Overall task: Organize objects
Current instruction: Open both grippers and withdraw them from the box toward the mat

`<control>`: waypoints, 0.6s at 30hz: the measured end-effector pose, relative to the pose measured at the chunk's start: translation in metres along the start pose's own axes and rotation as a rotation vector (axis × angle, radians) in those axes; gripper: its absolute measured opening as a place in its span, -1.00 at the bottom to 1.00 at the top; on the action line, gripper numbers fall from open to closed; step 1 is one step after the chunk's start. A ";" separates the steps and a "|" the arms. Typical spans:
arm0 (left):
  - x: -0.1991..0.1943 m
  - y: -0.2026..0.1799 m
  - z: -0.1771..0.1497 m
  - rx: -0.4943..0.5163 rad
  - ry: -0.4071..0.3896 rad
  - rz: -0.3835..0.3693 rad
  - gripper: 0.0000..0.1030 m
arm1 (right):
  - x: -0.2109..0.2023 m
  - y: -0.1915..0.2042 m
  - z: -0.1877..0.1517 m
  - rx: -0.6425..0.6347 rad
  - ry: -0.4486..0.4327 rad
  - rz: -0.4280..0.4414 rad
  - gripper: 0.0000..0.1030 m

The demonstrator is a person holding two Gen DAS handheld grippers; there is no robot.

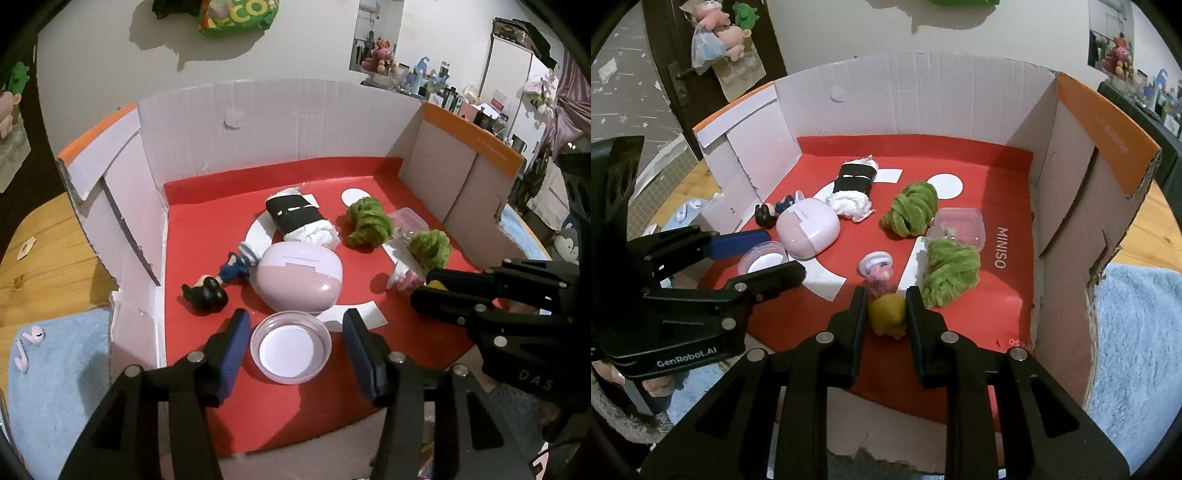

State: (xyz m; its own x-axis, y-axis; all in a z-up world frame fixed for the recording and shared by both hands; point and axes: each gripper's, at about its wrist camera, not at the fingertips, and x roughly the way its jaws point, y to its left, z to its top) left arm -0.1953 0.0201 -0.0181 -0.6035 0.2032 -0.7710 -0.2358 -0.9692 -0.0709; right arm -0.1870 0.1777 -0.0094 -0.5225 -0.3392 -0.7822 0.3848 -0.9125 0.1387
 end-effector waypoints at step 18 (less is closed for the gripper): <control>-0.029 -0.010 -0.014 0.013 -0.064 0.027 0.29 | -0.014 0.007 -0.003 0.003 -0.033 0.012 -0.57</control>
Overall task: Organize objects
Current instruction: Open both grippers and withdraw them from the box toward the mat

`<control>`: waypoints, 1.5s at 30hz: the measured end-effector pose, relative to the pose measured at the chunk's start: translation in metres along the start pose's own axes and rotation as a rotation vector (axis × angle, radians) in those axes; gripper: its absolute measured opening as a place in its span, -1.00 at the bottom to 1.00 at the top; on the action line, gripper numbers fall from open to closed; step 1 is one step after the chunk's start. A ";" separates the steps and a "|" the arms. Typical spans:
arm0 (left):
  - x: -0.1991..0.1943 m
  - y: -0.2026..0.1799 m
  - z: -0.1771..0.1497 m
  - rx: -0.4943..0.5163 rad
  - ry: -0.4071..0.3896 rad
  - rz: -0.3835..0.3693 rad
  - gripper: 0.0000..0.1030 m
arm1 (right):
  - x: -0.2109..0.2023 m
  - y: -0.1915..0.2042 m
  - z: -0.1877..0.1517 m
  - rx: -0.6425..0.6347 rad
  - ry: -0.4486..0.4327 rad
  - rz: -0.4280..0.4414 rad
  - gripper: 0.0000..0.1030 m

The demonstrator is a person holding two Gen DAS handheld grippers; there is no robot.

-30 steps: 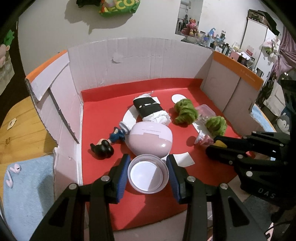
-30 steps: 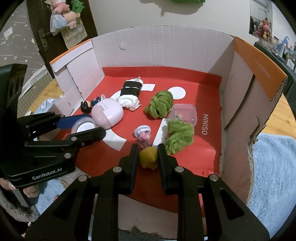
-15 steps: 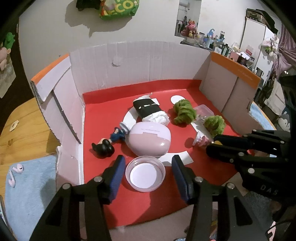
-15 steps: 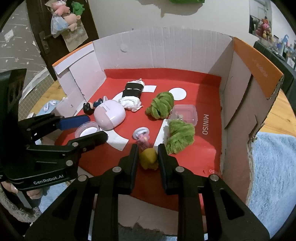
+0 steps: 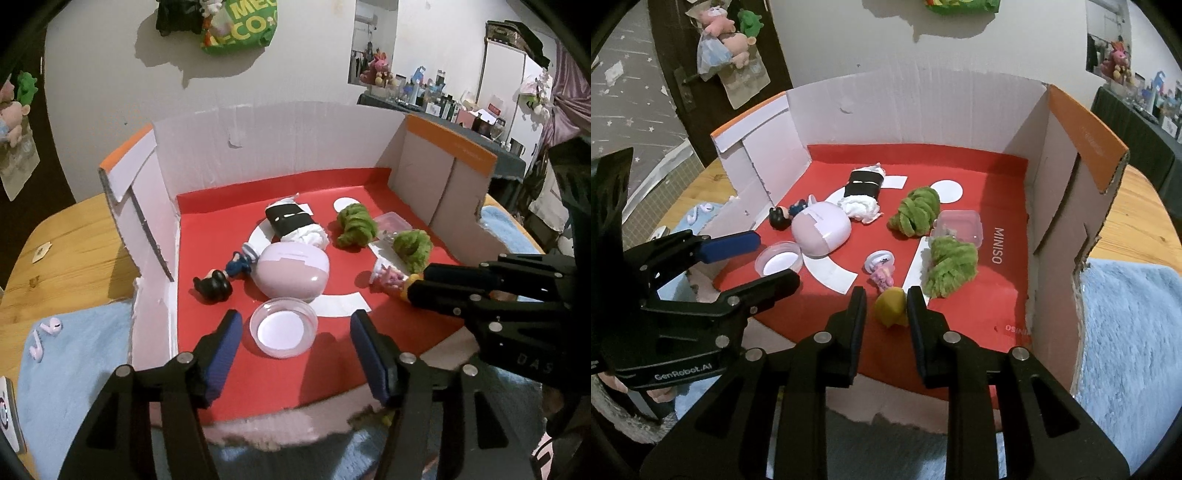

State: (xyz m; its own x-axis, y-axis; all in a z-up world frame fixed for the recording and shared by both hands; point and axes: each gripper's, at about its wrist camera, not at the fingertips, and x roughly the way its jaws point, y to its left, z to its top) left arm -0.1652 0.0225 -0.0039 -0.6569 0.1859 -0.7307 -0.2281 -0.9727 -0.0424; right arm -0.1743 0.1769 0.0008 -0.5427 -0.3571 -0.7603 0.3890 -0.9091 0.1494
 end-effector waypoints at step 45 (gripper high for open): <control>-0.067 -0.016 -0.048 -0.020 -0.101 -0.010 0.82 | -0.064 0.026 -0.030 0.004 -0.121 0.001 0.43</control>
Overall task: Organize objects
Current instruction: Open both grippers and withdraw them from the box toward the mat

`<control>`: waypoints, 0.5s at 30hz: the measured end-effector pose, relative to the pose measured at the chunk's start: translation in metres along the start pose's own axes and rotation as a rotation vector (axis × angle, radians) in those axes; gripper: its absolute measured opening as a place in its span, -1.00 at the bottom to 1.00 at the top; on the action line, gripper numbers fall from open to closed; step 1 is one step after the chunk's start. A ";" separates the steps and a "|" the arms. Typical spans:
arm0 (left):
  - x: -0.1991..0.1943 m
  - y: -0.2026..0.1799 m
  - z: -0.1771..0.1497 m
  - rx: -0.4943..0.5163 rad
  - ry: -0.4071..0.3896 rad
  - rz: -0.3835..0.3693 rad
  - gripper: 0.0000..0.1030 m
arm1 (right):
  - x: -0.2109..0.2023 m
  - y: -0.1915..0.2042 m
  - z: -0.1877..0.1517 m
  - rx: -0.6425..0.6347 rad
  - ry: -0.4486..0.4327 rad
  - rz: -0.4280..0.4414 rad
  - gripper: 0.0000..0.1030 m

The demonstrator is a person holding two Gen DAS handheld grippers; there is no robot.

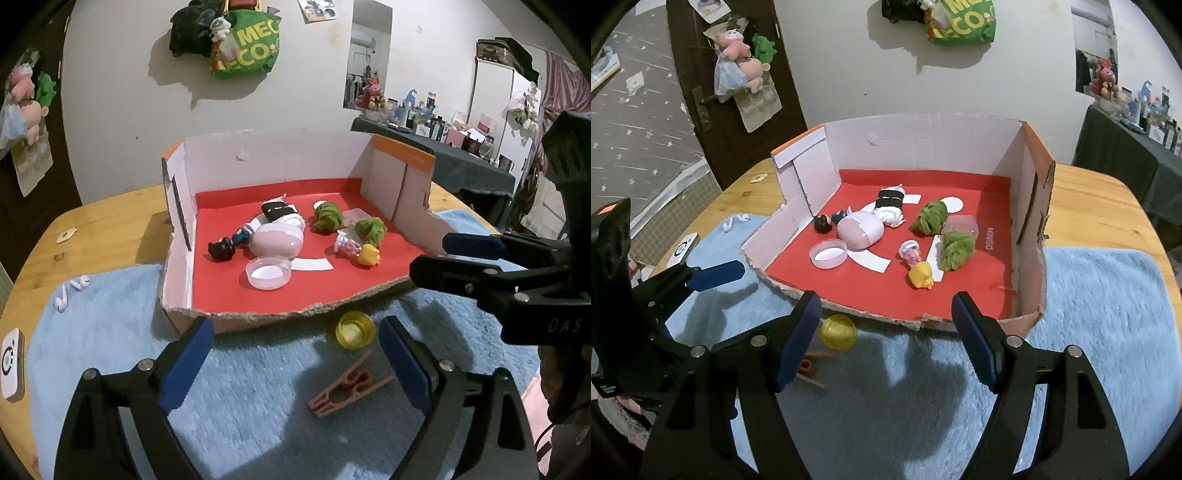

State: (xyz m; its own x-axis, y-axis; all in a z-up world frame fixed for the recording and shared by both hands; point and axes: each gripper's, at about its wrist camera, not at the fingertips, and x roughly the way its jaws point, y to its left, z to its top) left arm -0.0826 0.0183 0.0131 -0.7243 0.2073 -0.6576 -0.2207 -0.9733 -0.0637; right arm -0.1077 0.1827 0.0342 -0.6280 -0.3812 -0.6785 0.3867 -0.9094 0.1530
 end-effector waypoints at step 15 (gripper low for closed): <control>-0.010 -0.005 -0.010 -0.013 -0.004 -0.005 0.88 | -0.014 0.004 -0.019 0.018 0.000 0.001 0.51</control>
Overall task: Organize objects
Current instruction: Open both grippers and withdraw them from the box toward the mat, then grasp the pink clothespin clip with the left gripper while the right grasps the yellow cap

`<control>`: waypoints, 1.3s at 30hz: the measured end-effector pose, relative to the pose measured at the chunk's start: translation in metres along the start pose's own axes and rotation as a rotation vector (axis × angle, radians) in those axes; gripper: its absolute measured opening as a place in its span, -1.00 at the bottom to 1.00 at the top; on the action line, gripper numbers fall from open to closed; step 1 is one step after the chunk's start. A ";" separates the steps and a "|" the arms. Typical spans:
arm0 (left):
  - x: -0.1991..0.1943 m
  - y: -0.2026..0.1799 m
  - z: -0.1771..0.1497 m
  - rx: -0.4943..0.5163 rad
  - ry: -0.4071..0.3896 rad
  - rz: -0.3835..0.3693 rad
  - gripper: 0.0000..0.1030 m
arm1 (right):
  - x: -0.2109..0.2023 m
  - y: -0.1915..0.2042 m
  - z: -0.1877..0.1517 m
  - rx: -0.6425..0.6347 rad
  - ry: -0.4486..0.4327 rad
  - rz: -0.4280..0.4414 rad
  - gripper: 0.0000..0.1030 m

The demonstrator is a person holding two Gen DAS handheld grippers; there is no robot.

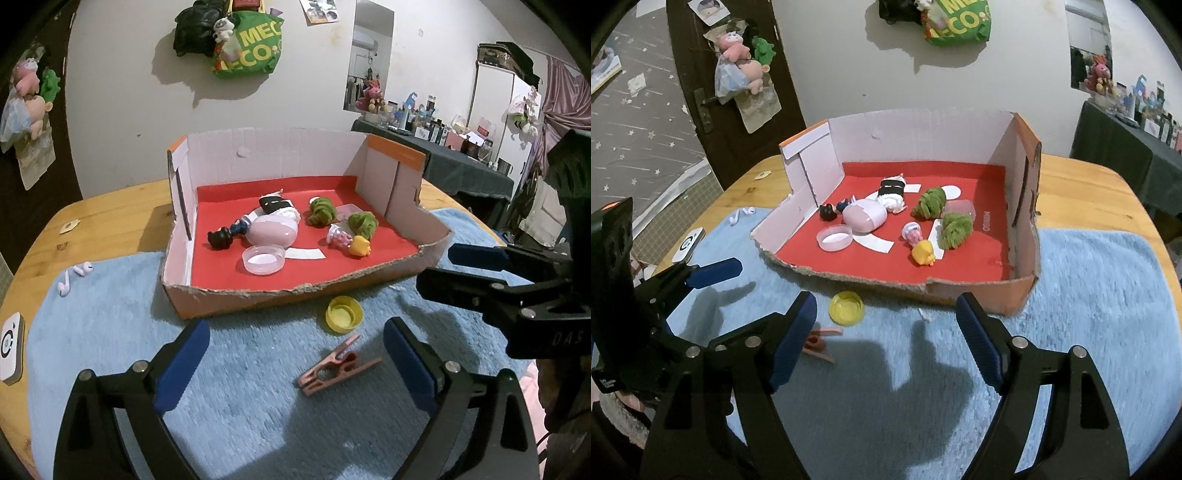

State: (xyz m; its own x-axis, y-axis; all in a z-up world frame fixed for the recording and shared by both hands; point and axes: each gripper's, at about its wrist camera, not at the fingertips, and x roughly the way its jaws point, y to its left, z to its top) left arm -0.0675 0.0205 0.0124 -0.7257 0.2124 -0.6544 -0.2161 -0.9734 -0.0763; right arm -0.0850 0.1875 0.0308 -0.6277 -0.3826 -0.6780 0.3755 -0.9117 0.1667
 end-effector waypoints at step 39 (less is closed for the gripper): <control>0.039 0.013 -0.026 -0.055 0.120 0.107 0.88 | 0.022 -0.014 -0.023 0.051 0.076 -0.031 0.59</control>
State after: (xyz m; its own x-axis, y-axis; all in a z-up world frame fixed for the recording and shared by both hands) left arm -0.0819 0.0143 -0.0336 -0.6590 0.0990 -0.7456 -0.1037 -0.9938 -0.0403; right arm -0.0884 0.1951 -0.0029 -0.5844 -0.3433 -0.7353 0.3206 -0.9301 0.1794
